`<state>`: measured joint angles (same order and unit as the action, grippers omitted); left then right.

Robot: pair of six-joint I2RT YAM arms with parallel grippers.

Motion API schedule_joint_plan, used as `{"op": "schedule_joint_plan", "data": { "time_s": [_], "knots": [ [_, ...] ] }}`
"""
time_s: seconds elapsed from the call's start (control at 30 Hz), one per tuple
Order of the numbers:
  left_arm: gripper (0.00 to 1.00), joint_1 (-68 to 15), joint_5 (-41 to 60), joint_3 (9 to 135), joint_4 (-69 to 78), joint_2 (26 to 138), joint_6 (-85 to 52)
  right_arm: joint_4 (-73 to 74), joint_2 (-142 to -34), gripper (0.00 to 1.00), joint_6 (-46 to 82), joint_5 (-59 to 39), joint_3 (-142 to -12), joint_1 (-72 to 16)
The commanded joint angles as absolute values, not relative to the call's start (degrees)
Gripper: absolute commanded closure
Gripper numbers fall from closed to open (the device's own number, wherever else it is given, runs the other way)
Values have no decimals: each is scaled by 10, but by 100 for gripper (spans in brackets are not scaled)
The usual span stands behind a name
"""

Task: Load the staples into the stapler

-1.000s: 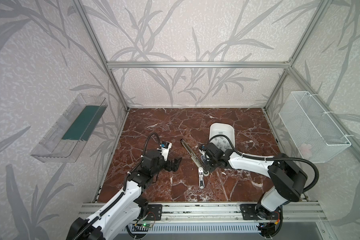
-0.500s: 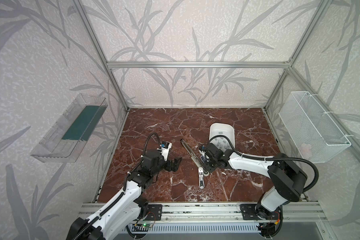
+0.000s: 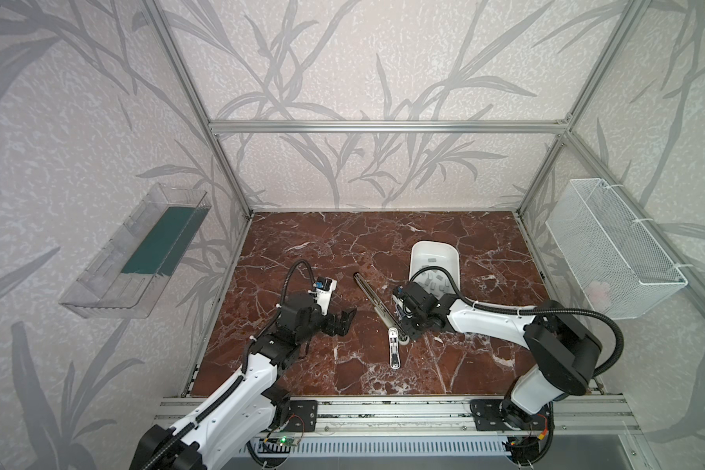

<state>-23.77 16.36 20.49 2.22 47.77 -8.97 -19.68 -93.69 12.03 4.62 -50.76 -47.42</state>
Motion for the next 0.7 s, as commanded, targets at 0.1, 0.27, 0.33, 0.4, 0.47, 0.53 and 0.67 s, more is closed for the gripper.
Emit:
{"op": "schedule_joint_plan", "data": {
  "time_s": [0.1, 0.27, 0.33, 0.4, 0.47, 0.53, 0.67],
  "knots": [
    [1, -235, 171, 200, 32, 475, -82, -217, -908, 76, 127, 62, -512, -459],
    [1, -235, 168, 200, 31, 474, -82, -210, -888, 69, 131, 49, -511, -441],
    [1, -236, 169, 201, 31, 473, -82, -211, -891, 69, 133, 50, -514, -439],
    [1, -235, 170, 200, 32, 472, -82, -212, -897, 69, 136, 53, -516, -438],
    [1, -235, 171, 201, 32, 472, -82, -215, -904, 69, 138, 52, -519, -438],
    [1, -235, 171, 200, 31, 472, -83, -216, -910, 71, 139, 47, -522, -438],
    [1, -236, 174, 200, 32, 472, -83, -211, -908, 71, 136, 39, -521, -438]
  ]
}}
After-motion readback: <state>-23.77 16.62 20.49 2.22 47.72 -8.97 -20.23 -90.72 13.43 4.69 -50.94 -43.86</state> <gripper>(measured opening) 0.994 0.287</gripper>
